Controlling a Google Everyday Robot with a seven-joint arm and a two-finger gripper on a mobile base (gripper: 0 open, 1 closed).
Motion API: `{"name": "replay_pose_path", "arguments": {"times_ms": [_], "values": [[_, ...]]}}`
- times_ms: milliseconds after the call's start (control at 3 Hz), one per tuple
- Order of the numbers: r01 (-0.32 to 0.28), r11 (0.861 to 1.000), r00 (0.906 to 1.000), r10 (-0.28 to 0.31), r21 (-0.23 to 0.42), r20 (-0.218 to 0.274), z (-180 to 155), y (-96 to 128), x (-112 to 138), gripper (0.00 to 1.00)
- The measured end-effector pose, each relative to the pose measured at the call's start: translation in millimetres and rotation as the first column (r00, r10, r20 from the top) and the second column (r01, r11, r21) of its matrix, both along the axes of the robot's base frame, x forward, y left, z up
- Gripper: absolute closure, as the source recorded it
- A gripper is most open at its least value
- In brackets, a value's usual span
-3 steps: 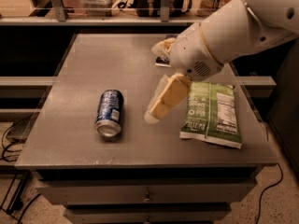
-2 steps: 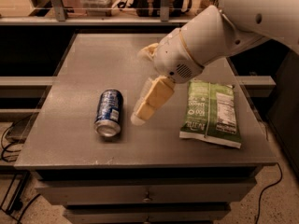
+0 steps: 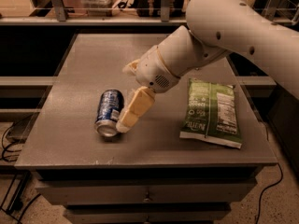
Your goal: Pick pepsi can
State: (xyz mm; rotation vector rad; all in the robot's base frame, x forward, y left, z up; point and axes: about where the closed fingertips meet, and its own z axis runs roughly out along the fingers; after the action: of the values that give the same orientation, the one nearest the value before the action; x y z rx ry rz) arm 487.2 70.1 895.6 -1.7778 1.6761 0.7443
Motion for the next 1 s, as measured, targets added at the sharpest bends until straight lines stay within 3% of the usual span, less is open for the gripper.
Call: {"name": "replay_pose_path", "arguments": {"times_ms": [667,1000], "values": [[-0.001,0.998,0.9954,0.007,0.066,-0.096,-38,28,3,0.0],[0.012,0.994,0.9928,0.0,0.105,-0.119,-46,41,5,0.0]]}}
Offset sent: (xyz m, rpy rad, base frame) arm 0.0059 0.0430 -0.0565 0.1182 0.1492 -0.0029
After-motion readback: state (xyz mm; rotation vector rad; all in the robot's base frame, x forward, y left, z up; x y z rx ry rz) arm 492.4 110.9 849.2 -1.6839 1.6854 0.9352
